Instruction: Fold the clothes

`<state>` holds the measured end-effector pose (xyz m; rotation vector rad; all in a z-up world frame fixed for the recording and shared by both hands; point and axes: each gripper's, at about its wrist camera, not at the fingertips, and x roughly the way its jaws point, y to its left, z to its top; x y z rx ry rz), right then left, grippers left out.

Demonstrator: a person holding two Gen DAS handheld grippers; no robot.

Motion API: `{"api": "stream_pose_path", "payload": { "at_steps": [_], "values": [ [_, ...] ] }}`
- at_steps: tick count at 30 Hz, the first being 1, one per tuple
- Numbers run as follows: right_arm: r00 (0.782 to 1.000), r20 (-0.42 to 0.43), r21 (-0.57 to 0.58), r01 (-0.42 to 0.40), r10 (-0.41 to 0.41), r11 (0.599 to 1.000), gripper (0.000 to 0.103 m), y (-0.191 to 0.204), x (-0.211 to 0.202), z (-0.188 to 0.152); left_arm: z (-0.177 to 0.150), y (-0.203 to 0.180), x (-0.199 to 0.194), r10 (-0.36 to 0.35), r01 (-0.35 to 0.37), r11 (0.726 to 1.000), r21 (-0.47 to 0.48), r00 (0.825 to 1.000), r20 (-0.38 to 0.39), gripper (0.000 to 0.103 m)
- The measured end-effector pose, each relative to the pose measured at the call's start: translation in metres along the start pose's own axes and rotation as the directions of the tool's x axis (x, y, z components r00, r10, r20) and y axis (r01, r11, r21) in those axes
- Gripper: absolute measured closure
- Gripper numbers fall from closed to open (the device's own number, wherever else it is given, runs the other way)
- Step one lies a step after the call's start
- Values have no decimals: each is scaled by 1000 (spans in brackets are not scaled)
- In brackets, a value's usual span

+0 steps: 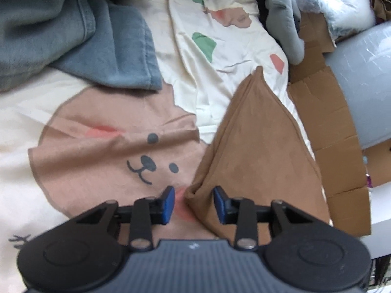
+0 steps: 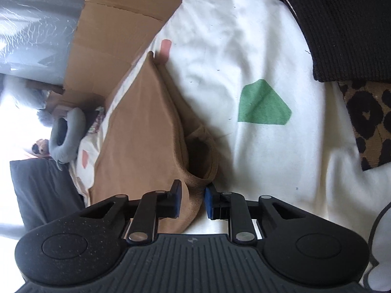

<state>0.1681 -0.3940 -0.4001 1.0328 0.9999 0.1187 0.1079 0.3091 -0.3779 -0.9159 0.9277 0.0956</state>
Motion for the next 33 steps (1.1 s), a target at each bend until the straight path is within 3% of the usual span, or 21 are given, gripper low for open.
{"api": "stream_pose_path", "payload": {
  "at_steps": [10,12,14,18,24,33],
  "values": [
    [1000,-13,1,10,-10,1000,75,-4,23,-1,8,-1,16,-67,67,998,-15,998,-6,67],
    [1000,-3,13,-1,1,1000,76,-5,24,1,9,-4,19,-75,75,997,1,997,-17,77],
    [1000,4,19,-11,11,1000,77,-5,22,1,10,-3,20,-72,72,997,13,997,-28,81],
    [1000,15,12,-11,11,1000,98,-5,16,1,9,2,18,-75,75,997,4,997,-36,93],
    [997,54,86,-60,55,995,101,-10,1,5,11,-5,5,-62,61,998,-11,998,-32,97],
    [997,78,35,-23,20,999,102,2,-20,16,5,-23,-17,-9,8,1000,-15,996,-86,97]
  ]
}}
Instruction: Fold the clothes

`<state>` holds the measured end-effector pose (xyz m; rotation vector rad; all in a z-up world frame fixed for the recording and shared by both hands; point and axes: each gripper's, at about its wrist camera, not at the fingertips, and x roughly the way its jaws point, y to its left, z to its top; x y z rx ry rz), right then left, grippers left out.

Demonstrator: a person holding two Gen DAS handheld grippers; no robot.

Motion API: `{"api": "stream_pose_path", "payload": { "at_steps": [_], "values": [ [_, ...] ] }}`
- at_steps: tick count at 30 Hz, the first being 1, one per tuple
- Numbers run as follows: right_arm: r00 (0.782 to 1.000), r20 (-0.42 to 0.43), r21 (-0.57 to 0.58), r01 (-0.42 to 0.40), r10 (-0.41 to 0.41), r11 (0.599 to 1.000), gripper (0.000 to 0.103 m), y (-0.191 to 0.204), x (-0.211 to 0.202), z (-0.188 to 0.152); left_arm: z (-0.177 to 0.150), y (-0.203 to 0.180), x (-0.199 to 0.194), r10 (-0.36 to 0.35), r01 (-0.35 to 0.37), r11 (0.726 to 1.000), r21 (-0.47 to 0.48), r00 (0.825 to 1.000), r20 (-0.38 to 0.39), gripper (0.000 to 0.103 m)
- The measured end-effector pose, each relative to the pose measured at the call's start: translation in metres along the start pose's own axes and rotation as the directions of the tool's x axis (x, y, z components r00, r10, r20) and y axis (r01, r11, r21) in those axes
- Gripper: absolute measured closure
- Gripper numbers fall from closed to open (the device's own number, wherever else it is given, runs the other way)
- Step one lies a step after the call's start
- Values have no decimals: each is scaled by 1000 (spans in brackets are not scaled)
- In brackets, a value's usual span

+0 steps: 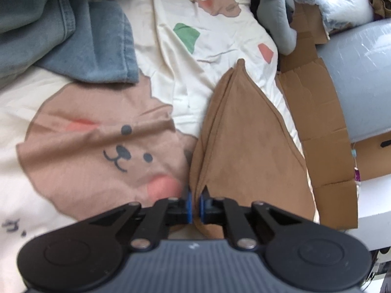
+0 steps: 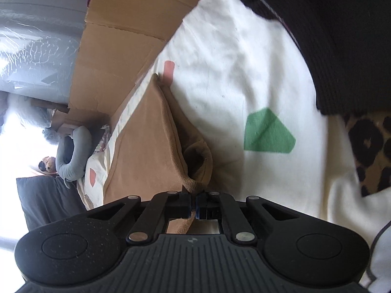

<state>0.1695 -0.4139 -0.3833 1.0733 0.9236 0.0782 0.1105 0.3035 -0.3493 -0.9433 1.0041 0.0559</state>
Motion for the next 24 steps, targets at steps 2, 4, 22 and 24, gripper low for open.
{"api": "stream_pose_path", "payload": {
  "at_steps": [2,4,22,24],
  "values": [
    [1000,5,-6,7,-7,1000,102,0,-6,3,-4,-1,-3,6,-6,1000,-7,1000,-13,97],
    [1000,9,-8,17,-16,1000,102,-1,-12,4,-10,-1,-5,11,-11,1000,-13,1000,-25,97],
    [980,-82,-63,175,-180,983,97,-7,-26,-12,-30,19,-4,-28,26,999,-26,998,-64,95],
    [973,-84,-93,205,-213,974,94,0,-29,-11,-31,25,-4,-45,43,998,-36,997,-56,89]
  ]
}}
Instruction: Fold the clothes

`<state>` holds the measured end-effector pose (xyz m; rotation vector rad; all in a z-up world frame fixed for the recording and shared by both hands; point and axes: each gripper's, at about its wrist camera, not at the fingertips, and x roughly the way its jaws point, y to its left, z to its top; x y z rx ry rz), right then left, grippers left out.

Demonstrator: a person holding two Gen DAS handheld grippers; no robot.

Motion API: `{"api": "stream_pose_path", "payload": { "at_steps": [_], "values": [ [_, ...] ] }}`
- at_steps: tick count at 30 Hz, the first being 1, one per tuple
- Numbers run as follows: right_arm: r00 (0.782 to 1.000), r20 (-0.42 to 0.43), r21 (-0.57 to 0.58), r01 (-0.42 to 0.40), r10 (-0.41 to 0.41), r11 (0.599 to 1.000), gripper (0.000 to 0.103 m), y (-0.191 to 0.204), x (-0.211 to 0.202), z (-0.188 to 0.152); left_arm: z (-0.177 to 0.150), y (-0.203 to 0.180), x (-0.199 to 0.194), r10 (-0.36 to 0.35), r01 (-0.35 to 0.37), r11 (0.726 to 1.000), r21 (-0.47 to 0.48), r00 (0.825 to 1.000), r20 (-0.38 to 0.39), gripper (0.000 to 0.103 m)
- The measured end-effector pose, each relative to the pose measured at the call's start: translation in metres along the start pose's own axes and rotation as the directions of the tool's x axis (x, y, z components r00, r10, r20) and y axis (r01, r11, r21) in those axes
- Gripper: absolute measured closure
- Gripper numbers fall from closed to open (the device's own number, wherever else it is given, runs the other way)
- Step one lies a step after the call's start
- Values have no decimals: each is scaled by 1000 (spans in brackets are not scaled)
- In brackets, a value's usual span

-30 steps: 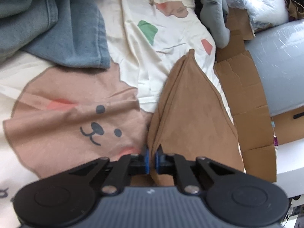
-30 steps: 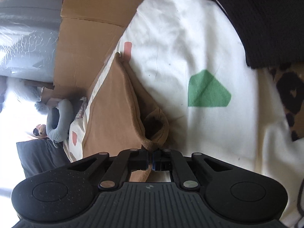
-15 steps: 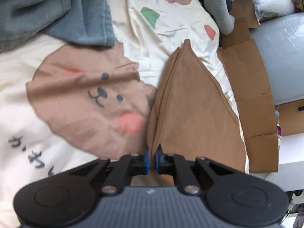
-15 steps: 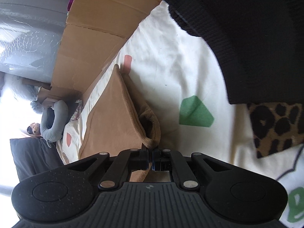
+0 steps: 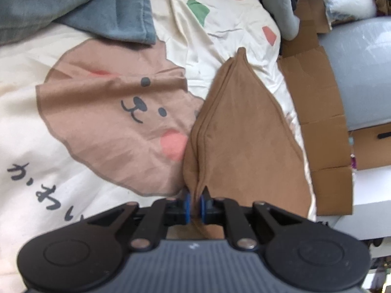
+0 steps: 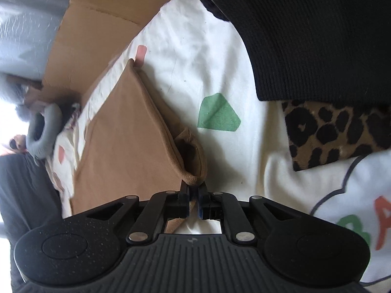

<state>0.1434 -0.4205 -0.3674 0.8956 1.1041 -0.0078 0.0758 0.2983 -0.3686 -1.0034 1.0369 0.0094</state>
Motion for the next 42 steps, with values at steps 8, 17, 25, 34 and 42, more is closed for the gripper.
{"api": "stream_pose_path", "payload": {
  "at_steps": [8,17,25,34,42],
  "values": [
    [995,-13,-174,96,-100,980,66,45,-15,-2,-9,21,9,-78,78,996,-44,997,-2,62],
    [993,-9,-348,110,-121,931,66,107,-14,-8,-9,36,21,-197,199,975,-99,980,26,66],
    [991,-85,-489,47,-101,871,68,159,32,-30,-9,34,25,-215,215,972,-91,977,9,92],
    [968,-224,-680,-74,-110,729,80,213,96,-76,-9,33,20,-206,205,975,-79,979,5,94],
    [953,-272,-754,-122,-137,645,84,222,117,-115,-8,30,19,-190,189,980,-68,982,-4,94]
  ]
}}
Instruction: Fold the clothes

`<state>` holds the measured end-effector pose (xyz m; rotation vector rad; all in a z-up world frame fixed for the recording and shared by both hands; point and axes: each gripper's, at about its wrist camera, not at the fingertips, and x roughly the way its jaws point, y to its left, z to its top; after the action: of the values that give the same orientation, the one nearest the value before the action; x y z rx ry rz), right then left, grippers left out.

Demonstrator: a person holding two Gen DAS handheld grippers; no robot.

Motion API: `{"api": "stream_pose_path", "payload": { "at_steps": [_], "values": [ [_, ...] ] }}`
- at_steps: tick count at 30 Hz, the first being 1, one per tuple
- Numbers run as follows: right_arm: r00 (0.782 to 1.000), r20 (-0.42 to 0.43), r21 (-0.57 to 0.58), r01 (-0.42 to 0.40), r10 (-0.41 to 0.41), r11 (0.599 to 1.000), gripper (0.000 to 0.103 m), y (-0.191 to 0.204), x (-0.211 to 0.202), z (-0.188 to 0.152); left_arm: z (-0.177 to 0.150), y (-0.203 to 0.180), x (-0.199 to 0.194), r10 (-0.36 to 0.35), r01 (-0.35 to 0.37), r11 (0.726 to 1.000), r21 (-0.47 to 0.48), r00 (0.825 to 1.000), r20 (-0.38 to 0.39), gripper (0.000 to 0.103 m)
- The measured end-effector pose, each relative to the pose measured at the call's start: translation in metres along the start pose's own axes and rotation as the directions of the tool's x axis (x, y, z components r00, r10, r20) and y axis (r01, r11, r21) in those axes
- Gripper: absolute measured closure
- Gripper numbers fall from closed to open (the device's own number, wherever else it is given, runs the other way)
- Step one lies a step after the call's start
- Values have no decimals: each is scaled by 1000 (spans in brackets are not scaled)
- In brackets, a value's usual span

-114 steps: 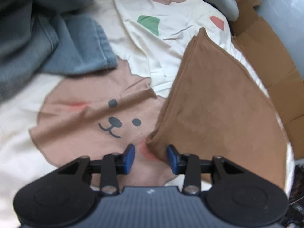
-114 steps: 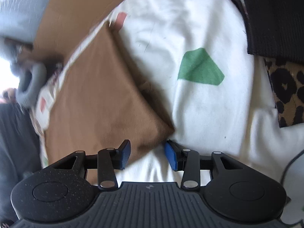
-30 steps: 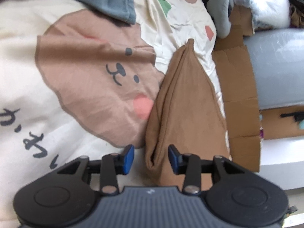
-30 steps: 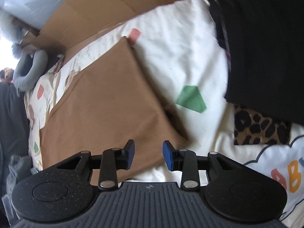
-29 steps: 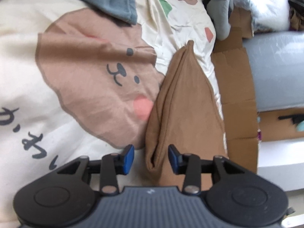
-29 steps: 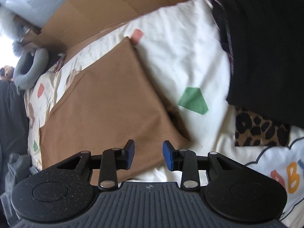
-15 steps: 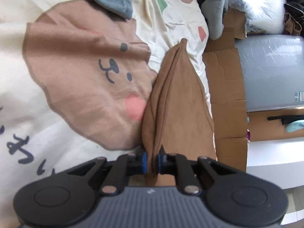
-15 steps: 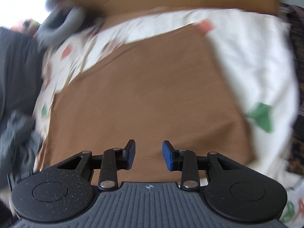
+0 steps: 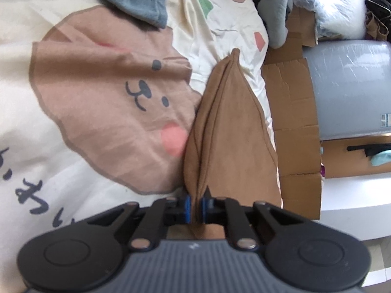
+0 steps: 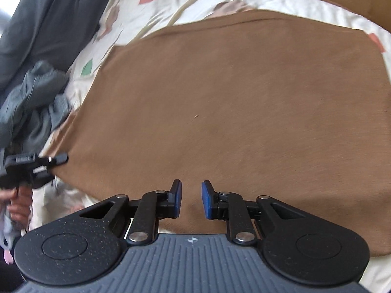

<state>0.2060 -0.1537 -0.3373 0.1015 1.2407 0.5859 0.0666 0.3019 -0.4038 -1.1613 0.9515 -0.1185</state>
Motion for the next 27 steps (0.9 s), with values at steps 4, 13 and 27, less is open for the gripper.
{"api": "stream_pose_path", "payload": {
  "at_steps": [4,13,27],
  "values": [
    [1000,-16,-57,-9,8,998,84,13,3,-6,0,0,0,4,-4,1000,2,1000,-2,94],
    [997,-71,-206,27,-42,978,85,32,15,-14,-1,-1,1,9,-9,1000,2,1000,-2,94],
    [990,-47,-271,113,-131,956,95,40,42,7,-1,3,2,0,0,1000,-4,1000,-3,94]
  ]
}}
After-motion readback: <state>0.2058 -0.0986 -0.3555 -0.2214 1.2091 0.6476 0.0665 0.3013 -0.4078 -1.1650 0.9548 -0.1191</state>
